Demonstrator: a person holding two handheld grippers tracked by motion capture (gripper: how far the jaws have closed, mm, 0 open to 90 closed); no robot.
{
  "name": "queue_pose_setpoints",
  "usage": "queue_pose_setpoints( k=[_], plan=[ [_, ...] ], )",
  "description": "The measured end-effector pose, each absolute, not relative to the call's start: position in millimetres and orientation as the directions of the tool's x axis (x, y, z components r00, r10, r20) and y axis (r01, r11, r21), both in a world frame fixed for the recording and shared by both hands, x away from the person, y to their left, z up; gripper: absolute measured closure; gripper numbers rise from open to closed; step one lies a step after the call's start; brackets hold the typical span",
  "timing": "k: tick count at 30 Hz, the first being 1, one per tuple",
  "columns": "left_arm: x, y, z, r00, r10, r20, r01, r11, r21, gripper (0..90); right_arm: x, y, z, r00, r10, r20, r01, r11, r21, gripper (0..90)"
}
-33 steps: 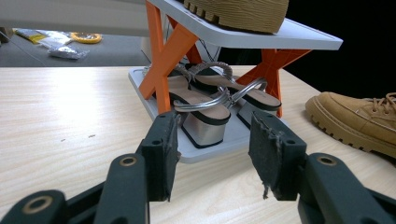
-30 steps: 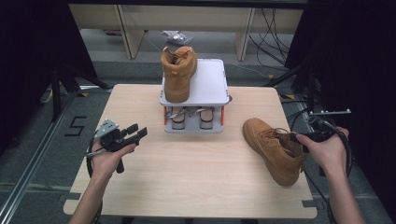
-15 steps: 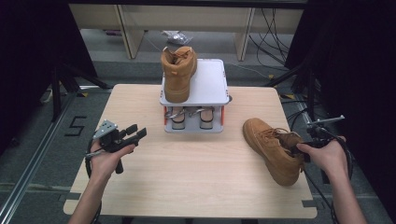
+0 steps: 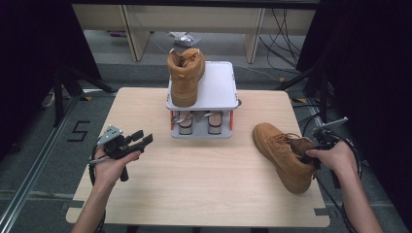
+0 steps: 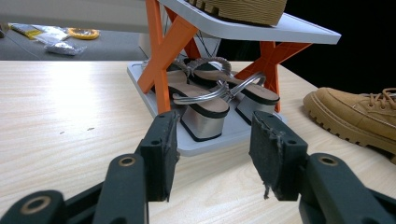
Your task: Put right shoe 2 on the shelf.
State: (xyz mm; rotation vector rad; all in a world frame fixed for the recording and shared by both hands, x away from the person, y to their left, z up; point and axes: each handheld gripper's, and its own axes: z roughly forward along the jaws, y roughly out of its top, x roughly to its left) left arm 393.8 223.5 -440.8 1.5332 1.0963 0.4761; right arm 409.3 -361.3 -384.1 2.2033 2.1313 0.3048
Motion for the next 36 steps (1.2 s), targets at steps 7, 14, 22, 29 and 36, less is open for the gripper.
queue_pose_setpoints(
  k=[7,14,22,29,36],
  plan=[
    [393,221,-442,0.490,0.830,-0.266,0.386,0.067,0.920,51.0,409,-366,-390,0.013,0.996,0.093,0.989,-0.026,0.145,66.5],
    [394,220,-443,0.491,0.824,-0.282,0.400,0.074,0.914,51.7,411,-363,-392,0.003,0.998,0.059,0.991,-0.011,0.133,72.8],
    [394,219,-445,0.497,0.816,-0.296,0.413,0.077,0.907,51.5,413,-369,-393,0.006,0.998,0.065,0.991,-0.015,0.132,77.7],
    [395,219,-444,0.496,0.820,-0.286,0.406,0.072,0.911,51.4,412,-373,-389,0.107,0.984,0.140,0.983,-0.126,0.135,79.2],
    [395,220,-445,0.495,0.820,-0.286,0.406,0.072,0.911,51.4,414,-376,-386,0.059,0.987,0.152,0.982,-0.085,0.166,79.9]
  ],
)
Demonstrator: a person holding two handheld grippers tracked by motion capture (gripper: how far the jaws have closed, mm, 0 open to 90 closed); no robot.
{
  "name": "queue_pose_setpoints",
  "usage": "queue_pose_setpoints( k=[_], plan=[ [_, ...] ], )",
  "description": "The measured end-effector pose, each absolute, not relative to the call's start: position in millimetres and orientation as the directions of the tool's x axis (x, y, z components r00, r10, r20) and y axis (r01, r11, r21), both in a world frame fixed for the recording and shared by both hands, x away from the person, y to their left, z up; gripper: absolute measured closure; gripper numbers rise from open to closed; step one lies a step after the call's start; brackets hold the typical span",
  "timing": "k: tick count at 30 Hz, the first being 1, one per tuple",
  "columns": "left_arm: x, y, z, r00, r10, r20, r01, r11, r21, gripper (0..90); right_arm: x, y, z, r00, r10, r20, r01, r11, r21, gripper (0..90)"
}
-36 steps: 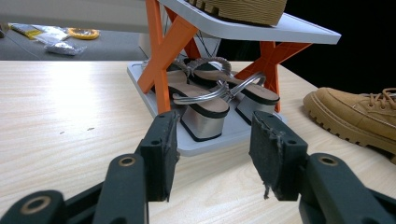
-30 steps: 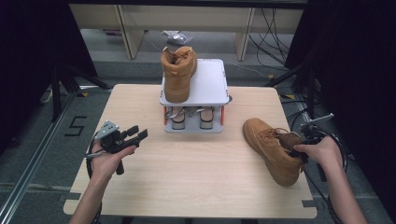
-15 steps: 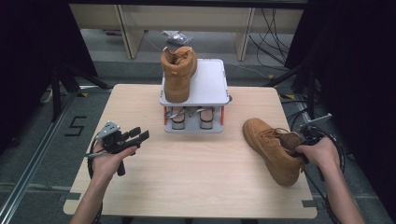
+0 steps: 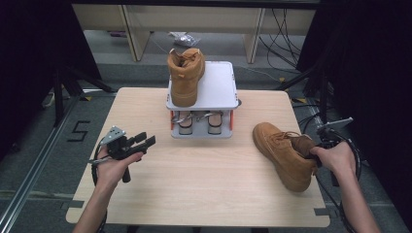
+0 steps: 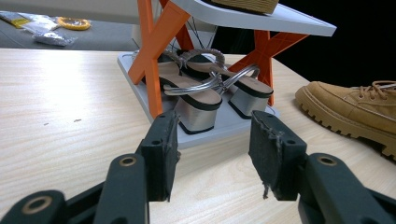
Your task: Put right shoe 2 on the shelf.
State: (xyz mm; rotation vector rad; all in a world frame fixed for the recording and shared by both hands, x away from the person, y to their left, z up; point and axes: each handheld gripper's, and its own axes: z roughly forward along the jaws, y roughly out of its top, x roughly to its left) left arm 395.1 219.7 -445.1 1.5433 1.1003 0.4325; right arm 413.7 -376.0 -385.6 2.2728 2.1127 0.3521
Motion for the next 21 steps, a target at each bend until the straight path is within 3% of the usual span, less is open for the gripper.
queue_pose_setpoints(
  k=[2,8,10,15,21],
  plan=[
    [395.0,220.0,-445.1,0.494,0.821,-0.286,0.406,0.073,0.911,51.3,412.6,-378.2,-387.5,0.026,0.990,0.142,0.979,-0.054,0.196,80.0],
    [395.2,220.3,-445.6,0.492,0.821,-0.289,0.407,0.077,0.910,51.2,413.7,-377.3,-382.3,0.157,0.956,0.247,0.965,-0.201,0.167,80.7],
    [395.6,220.0,-445.9,0.494,0.821,-0.286,0.405,0.074,0.911,51.1,412.8,-382.5,-384.2,0.118,0.959,0.258,0.965,-0.172,0.196,80.9],
    [395.9,219.3,-446.6,0.496,0.819,-0.288,0.406,0.074,0.911,51.0,414.5,-380.4,-381.7,0.171,0.931,0.323,0.957,-0.235,0.172,81.2],
    [396.9,219.5,-446.7,0.489,0.821,-0.294,0.409,0.082,0.909,50.9,418.1,-379.9,-379.8,0.148,0.926,0.348,0.957,-0.223,0.187,81.6]
  ],
)
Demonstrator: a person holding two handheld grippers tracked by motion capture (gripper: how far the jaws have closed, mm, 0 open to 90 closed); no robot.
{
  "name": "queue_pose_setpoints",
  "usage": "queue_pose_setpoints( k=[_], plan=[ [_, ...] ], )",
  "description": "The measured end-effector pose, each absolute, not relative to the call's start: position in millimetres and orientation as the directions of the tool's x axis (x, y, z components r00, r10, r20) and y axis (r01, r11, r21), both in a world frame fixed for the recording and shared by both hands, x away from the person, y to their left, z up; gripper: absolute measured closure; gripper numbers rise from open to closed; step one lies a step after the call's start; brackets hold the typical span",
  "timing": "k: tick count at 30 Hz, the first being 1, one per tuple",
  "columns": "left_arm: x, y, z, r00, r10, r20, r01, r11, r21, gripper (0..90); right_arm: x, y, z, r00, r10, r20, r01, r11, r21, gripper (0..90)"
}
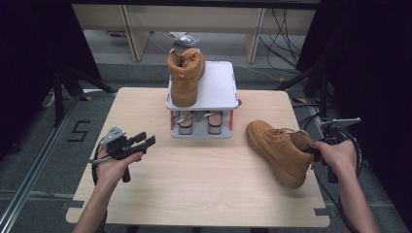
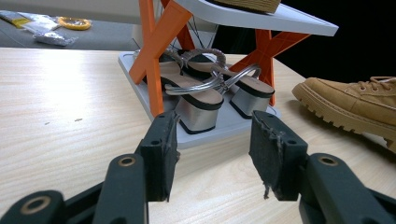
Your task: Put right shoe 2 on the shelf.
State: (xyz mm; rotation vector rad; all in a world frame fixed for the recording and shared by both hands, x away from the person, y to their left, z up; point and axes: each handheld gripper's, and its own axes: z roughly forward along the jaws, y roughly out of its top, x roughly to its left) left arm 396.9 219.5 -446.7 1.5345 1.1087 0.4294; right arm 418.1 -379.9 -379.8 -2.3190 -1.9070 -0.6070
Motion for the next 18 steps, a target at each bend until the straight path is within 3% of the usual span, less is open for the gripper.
queue_pose_setpoints(
  k=[16,18],
  plan=[
    [400,220,-449,0.481,0.825,-0.296,0.416,0.083,0.906,50.8,424,-389,-371,0.193,0.888,0.417,0.911,-0.320,0.259,82.0],
    [400,220,-449,0.479,0.826,-0.297,0.416,0.085,0.905,50.8,424,-390,-372,0.164,0.896,0.413,0.913,-0.297,0.280,82.0]
  ],
)
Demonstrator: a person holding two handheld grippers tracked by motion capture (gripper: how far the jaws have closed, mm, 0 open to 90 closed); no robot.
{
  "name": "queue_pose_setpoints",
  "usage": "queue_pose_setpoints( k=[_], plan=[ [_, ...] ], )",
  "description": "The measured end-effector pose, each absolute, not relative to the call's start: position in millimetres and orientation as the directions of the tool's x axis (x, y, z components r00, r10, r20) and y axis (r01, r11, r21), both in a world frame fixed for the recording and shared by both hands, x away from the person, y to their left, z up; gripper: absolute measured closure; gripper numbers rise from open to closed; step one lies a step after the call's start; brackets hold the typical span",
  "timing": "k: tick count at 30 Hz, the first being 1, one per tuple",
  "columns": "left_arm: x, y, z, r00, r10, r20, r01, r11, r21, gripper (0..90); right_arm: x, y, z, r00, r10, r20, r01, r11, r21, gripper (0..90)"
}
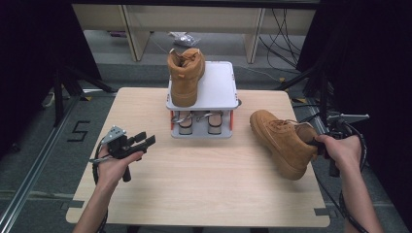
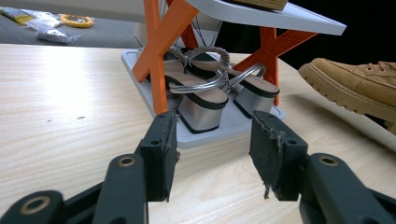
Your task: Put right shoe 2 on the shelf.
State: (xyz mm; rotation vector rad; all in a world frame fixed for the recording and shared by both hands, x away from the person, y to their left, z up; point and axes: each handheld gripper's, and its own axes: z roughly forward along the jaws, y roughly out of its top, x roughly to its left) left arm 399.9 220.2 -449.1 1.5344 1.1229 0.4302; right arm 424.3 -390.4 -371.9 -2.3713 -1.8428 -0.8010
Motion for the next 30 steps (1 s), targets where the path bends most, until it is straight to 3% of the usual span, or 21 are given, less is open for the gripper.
queue_pose_setpoints(
  k=[4,30],
  plan=[
    [400.8,219.9,-448.7,0.479,0.826,-0.296,0.415,0.085,0.906,50.8,425.2,-391.8,-369.2,0.171,0.894,0.413,0.926,-0.289,0.243,82.0],
    [395.6,223.1,-449.2,0.481,0.822,-0.305,0.408,0.098,0.908,51.2,424.8,-395.0,-369.4,0.204,0.847,0.491,0.881,-0.377,0.285,82.2]
  ],
)
